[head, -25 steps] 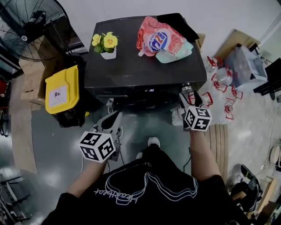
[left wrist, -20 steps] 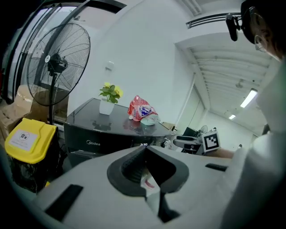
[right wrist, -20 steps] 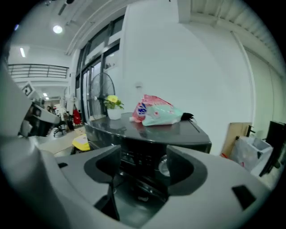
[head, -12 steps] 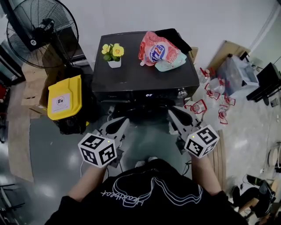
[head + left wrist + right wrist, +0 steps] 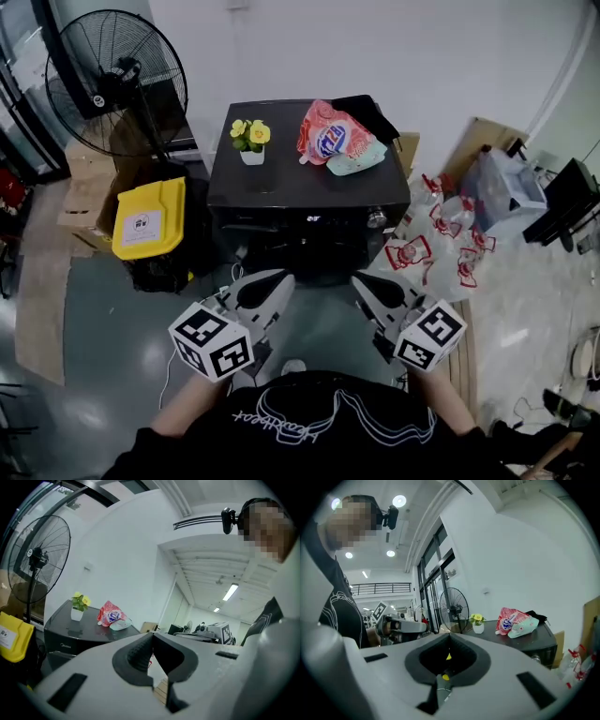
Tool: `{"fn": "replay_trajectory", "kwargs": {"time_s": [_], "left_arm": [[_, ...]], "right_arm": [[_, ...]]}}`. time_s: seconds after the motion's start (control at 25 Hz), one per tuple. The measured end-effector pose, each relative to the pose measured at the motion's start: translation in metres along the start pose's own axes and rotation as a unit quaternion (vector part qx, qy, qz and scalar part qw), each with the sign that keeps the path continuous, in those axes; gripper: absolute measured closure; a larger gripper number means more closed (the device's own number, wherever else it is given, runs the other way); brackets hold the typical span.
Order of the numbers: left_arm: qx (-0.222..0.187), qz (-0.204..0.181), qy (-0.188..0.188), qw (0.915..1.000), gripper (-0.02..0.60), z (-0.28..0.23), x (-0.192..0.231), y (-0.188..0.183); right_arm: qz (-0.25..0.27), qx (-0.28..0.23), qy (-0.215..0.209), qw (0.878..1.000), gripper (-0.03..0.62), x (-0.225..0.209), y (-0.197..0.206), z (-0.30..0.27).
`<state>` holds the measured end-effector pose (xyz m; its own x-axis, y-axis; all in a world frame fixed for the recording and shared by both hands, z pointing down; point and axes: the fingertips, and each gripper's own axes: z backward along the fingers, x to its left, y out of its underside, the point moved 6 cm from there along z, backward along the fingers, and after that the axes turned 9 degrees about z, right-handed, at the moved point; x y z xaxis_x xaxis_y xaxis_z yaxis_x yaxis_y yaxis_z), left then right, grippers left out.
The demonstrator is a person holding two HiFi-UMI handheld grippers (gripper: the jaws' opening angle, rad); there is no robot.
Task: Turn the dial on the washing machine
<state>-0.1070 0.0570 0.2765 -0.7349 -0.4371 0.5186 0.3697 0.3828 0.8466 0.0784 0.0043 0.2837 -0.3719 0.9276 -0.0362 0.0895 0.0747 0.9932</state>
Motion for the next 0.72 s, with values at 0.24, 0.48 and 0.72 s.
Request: {"fn": "replay_trajectory", "kwargs": {"time_s": [0.24, 0.48, 0.72], "left_arm": [[-0.022, -0.026, 0.007, 0.9994, 0.577, 0.000, -0.051, -0.002], [-0.024, -0.050, 0.007, 0.9984, 0.577, 0.000, -0.081, 0.005], [-0.026, -0.063, 0.004, 0.9977, 0.577, 0.004, -0.098, 0.011]], "right_arm": [[0.032, -0.012, 0.006, 0.999, 0.591, 0.006, -0.015, 0.042], [0.041, -0.032, -0.005, 0.999, 0.591, 0.017, -0.027, 0.064], [0.032, -0.047, -0.010, 0.998, 0.591, 0.026, -0.027, 0.077]]}}
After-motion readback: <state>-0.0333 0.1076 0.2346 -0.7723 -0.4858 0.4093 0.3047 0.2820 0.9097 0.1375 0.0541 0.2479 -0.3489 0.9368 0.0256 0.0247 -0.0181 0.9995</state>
